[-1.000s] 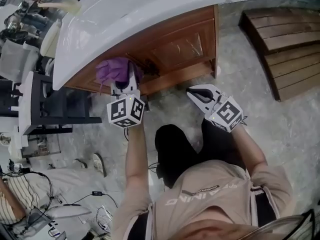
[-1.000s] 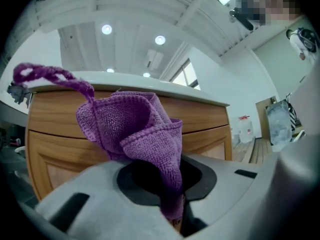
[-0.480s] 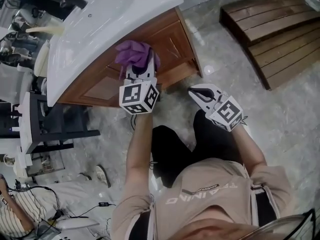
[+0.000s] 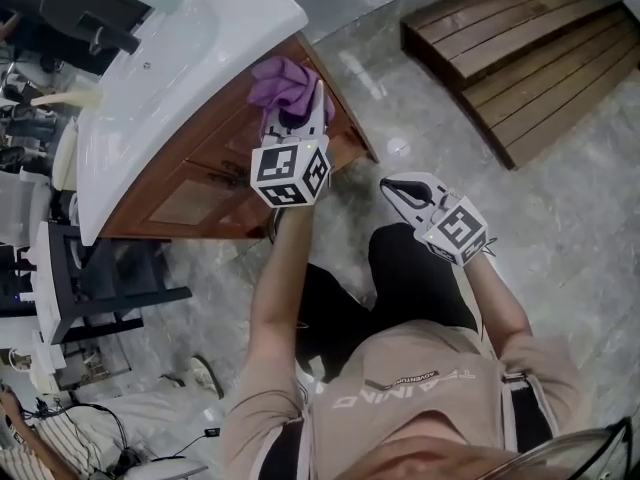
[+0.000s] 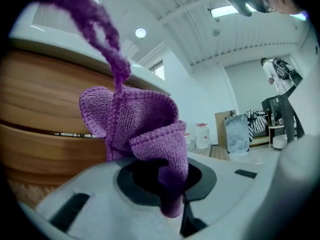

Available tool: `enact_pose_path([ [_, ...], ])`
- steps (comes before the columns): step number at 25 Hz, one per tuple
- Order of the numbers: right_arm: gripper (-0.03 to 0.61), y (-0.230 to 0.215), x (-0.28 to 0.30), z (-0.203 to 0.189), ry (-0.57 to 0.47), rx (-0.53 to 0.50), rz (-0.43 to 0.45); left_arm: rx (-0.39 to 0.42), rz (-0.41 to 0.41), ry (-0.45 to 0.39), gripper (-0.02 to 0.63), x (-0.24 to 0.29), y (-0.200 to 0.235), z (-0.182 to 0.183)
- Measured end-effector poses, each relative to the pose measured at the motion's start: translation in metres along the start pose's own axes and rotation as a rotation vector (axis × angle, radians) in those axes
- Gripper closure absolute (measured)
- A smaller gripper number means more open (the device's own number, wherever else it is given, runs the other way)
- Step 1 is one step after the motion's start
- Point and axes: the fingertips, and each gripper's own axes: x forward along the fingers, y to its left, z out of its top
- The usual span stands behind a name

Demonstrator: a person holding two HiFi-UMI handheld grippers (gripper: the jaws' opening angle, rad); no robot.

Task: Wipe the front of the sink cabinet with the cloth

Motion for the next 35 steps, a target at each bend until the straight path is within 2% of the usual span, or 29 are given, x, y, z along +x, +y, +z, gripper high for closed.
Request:
enact_pose_path([
  [4,0.566,-0.006,-0.010,-0.001,0.007,0.005,-0.030,-0.021,-0.074,0.008,0.561,0.014,-0.018,-0.005],
  [8,0.566,-0.008,-0.016,-0.004,0.003,0.037,-0.045,-0.079,-0.227,0.013,0.561,0.017,-0.046,-0.008],
  [10,0.566,-0.012,-0.017,-0.007,0.011,0.041,-0.055,-0.077,-0.285,0.007,0.561,0.011,-0.058,-0.006],
  [14,0.566,-0.008,-0.006,-0.013,0.024,0.043,-0.048,-0.018,-0.279,-0.022,0.561,-0.017,-0.057,-0.002],
  [17,0.566,0.002,0.012,-0.015,0.027,0.044,-0.010,0.004,-0.218,-0.053,0.561,-0.048,-0.036,0.003],
  [21,0.566,0.021,0.040,-0.016,0.034,0.040,0.069,-0.015,-0.094,-0.080,0.561,-0.106,0.006,0.001],
  [28,0.566,0.065,0.092,-0.022,0.068,0.032,0.217,-0.044,0.293,-0.060,0.561,-0.226,0.131,-0.025],
  [32,0.566,0.094,0.117,-0.025,0.101,0.011,0.312,-0.013,0.484,-0.040,0.561,-0.294,0.185,-0.034],
  [35,0.566,0.110,0.129,-0.032,0.127,-0.002,0.350,0.033,0.595,0.004,0.561,-0.337,0.220,-0.046],
])
